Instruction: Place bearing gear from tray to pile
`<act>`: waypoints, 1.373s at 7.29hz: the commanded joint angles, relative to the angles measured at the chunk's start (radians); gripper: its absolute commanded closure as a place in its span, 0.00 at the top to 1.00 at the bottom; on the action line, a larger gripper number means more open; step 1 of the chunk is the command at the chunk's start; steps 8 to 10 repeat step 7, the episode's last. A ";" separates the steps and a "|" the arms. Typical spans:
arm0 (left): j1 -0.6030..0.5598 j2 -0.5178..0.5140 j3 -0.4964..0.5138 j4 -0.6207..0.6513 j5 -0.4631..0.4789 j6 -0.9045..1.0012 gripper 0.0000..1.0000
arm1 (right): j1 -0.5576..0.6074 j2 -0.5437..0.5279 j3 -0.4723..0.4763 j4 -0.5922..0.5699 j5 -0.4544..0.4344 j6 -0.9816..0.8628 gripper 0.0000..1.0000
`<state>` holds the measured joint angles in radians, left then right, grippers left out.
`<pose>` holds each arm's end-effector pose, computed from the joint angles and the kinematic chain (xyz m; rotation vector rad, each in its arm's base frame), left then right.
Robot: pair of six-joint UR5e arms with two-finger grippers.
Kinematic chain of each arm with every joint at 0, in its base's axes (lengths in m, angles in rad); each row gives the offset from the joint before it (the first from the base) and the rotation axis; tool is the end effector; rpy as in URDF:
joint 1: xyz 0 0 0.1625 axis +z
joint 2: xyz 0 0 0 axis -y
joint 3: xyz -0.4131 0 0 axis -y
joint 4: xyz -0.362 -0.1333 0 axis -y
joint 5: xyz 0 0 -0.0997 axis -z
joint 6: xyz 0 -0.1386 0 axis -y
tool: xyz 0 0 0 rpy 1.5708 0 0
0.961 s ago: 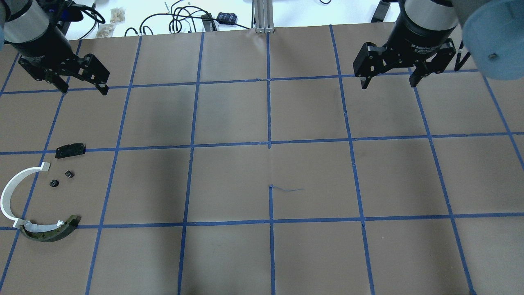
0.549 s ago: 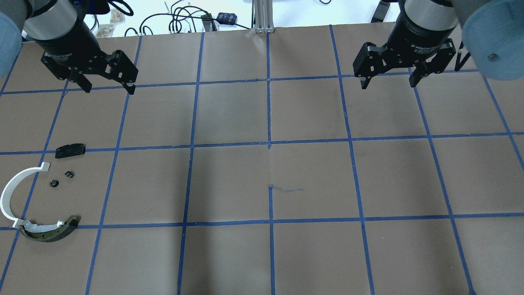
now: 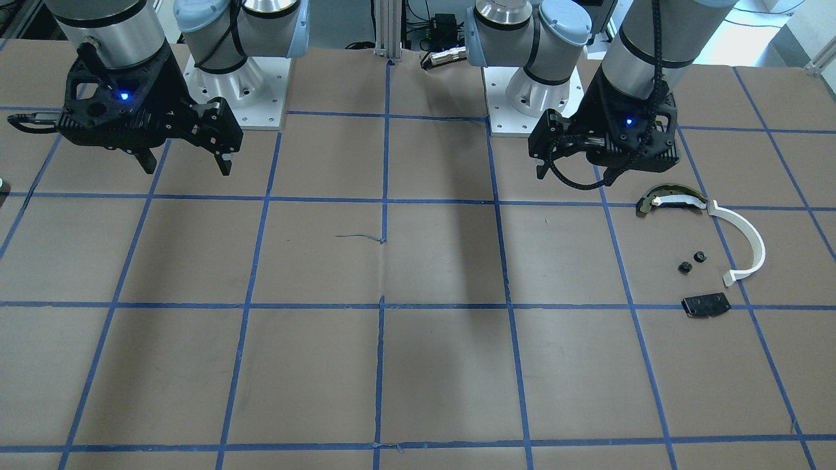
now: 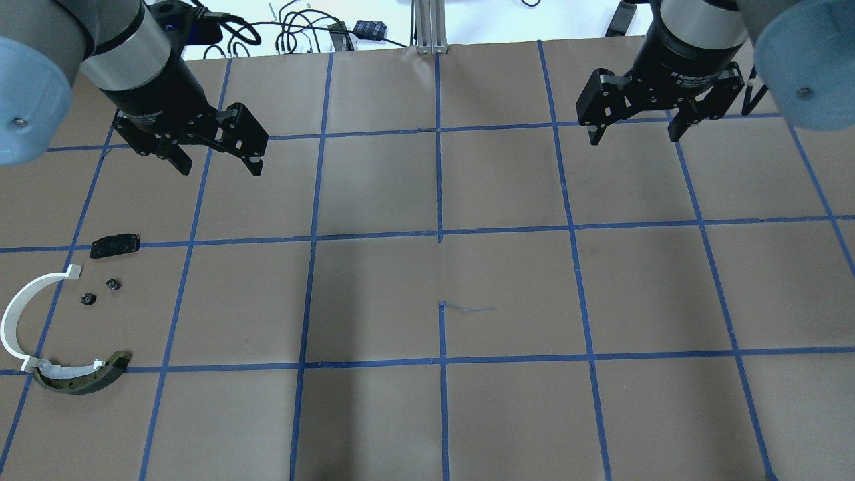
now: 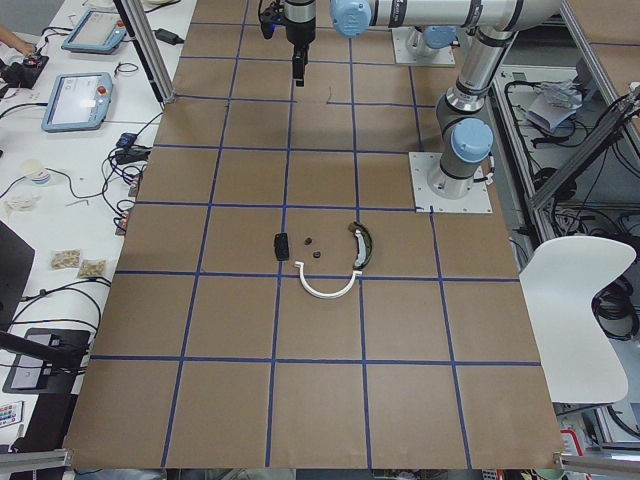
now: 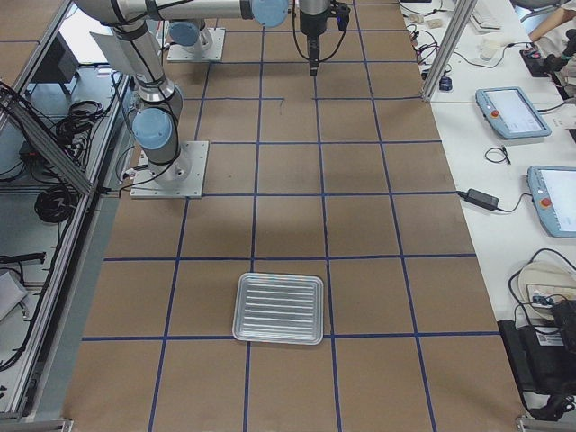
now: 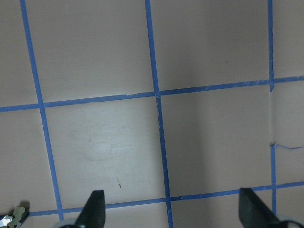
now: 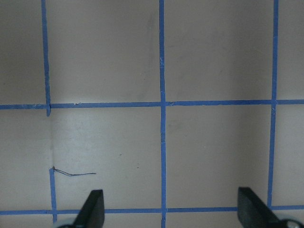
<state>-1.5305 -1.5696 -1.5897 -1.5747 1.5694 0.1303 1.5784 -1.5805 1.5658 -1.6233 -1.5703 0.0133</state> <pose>-0.1149 -0.4631 0.4285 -0.1412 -3.1350 -0.0336 0.1369 -0.4657 0.4493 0.0089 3.1386 -0.1055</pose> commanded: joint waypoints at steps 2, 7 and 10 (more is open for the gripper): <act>0.007 0.005 -0.009 -0.022 0.026 -0.009 1.00 | 0.000 0.000 -0.001 -0.001 0.001 0.004 1.00; 0.001 0.000 -0.009 -0.024 0.020 -0.011 1.00 | 0.000 -0.001 -0.013 0.003 -0.004 0.050 1.00; 0.001 0.000 -0.009 -0.024 0.020 -0.011 1.00 | 0.000 -0.001 -0.013 0.003 -0.004 0.050 1.00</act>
